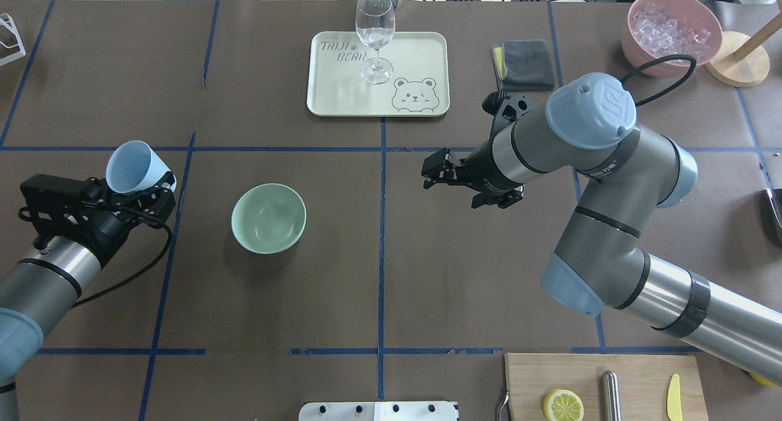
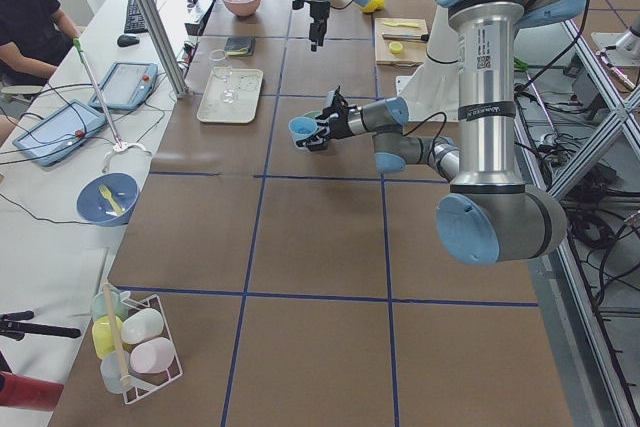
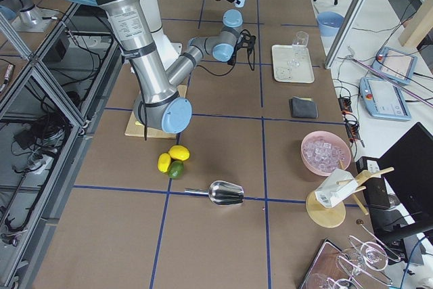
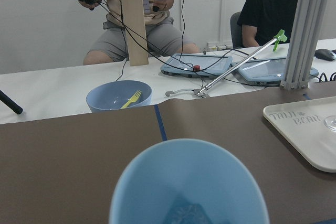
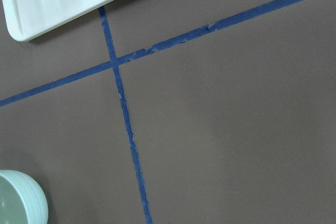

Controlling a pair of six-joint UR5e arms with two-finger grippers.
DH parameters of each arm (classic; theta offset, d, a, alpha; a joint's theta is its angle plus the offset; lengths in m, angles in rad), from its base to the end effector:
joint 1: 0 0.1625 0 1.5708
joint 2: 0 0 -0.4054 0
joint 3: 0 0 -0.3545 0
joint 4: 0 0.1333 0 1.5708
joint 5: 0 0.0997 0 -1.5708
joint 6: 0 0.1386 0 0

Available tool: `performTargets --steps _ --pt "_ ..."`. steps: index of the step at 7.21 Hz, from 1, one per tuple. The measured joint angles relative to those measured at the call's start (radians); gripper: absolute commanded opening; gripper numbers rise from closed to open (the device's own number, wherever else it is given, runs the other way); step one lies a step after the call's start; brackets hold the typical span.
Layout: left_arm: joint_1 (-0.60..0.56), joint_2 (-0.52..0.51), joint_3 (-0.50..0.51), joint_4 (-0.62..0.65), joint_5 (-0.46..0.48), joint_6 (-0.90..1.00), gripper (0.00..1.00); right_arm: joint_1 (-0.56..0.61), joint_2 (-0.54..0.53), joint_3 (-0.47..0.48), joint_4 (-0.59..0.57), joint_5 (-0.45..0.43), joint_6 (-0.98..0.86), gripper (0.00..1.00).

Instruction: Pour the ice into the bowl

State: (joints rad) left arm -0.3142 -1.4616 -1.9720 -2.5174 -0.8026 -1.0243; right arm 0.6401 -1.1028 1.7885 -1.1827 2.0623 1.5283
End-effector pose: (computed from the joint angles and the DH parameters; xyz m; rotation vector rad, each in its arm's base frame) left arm 0.3304 -0.3488 0.4017 1.0864 0.7833 -0.2783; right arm -0.4505 -0.4201 0.2705 -0.0656 -1.1390 0.2679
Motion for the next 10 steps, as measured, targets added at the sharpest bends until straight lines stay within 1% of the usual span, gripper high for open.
performTargets --steps 1,2,3,5,6,8,9,10 --pt "0.039 -0.046 0.001 0.077 0.054 -0.006 0.00 0.000 -0.003 -0.001 0.000 -0.001 -0.001 1.00" --pt "0.074 -0.113 0.003 0.200 0.113 -0.008 0.00 0.000 -0.006 -0.002 0.000 -0.002 -0.002 1.00" --pt "0.092 -0.162 0.006 0.296 0.150 -0.007 0.00 0.000 -0.008 -0.004 0.000 -0.005 -0.002 1.00" --pt "0.106 -0.190 0.021 0.420 0.259 0.034 0.00 -0.001 -0.010 -0.005 0.001 -0.009 -0.002 1.00" --pt "0.109 -0.193 0.028 0.474 0.318 0.104 0.00 -0.002 -0.011 -0.006 0.001 -0.010 -0.002 1.00" --pt "0.116 -0.196 0.064 0.524 0.423 0.296 0.00 -0.003 -0.011 -0.008 0.003 -0.014 -0.002 1.00" --pt "0.119 -0.197 0.083 0.529 0.458 0.385 0.00 -0.003 -0.011 -0.008 0.004 -0.016 -0.002 1.00" --pt "0.120 -0.200 0.092 0.530 0.475 0.480 0.00 -0.003 -0.010 -0.008 0.004 -0.018 -0.003 1.00"
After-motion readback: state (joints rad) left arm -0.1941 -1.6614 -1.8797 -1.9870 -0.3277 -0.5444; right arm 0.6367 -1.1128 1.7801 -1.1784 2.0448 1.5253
